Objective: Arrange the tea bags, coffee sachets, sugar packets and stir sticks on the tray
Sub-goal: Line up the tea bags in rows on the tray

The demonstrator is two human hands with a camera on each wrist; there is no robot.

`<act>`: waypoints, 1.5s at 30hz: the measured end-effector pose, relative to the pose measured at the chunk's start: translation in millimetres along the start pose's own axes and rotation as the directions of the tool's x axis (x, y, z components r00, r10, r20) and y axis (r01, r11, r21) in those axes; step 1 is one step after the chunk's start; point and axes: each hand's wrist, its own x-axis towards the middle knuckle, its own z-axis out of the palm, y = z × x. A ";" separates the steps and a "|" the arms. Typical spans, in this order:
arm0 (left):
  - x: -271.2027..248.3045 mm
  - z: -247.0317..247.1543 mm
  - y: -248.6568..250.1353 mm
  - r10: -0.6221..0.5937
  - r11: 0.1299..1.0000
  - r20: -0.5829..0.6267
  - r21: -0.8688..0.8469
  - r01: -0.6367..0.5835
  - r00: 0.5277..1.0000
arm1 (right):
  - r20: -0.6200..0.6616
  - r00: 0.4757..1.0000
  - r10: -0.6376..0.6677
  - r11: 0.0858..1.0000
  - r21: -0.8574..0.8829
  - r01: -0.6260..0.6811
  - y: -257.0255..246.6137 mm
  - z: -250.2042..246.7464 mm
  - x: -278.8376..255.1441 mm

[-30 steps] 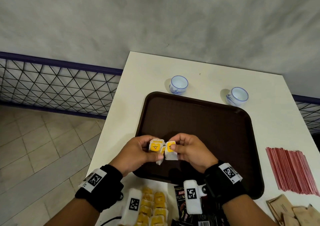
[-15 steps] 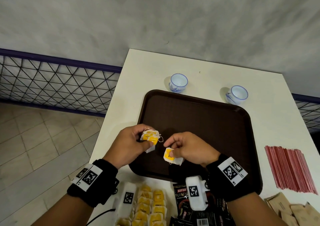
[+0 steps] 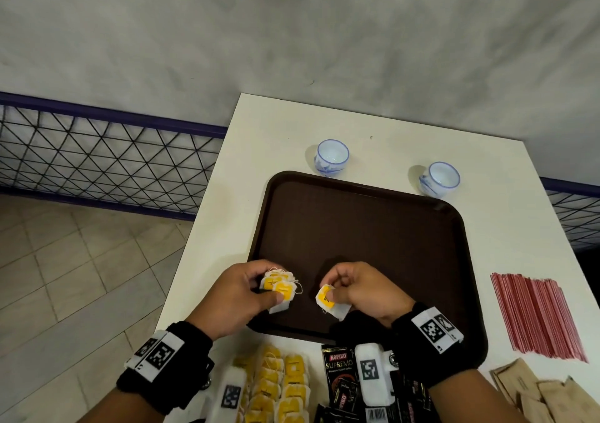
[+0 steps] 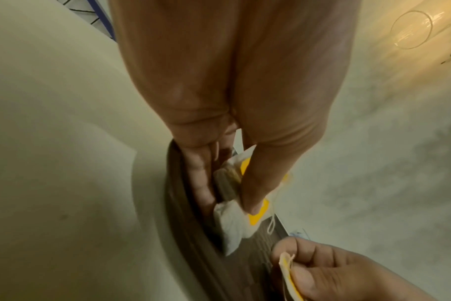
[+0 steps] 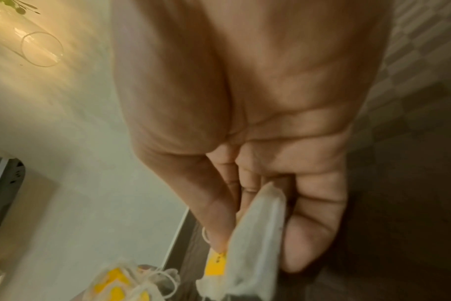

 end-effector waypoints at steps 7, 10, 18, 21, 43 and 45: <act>-14.5 2.6 -1.3 -0.054 0.998 0.007 -0.044 0.054 0.999 | 0.077 0.997 -0.026 1.000 -0.007 0.026 9.0 -2.8 -7.3; -18.5 4.9 0.4 -0.079 0.994 0.014 -0.072 0.080 0.997 | 0.056 0.998 -0.032 0.999 -0.004 0.032 8.0 -5.0 -7.4; -23.3 7.8 2.4 -0.102 0.987 0.017 -0.126 0.104 0.995 | -0.045 0.986 -0.160 0.986 -0.047 0.158 -13.4 -7.1 0.3; -20.7 2.1 5.1 -0.065 0.986 -0.011 -0.153 0.063 0.998 | -0.129 0.961 -0.244 0.969 -0.083 0.234 -40.3 -11.4 20.1; -9.4 -13.8 -3.4 0.011 0.995 0.041 -0.096 -0.007 0.999 | -0.308 0.874 -0.376 0.867 -0.450 0.214 -120.2 -6.7 156.5; -9.7 -13.7 -3.7 0.005 0.995 0.043 -0.098 -0.001 0.999 | -0.309 0.872 -0.379 0.861 -0.463 0.210 -121.5 -7.4 158.2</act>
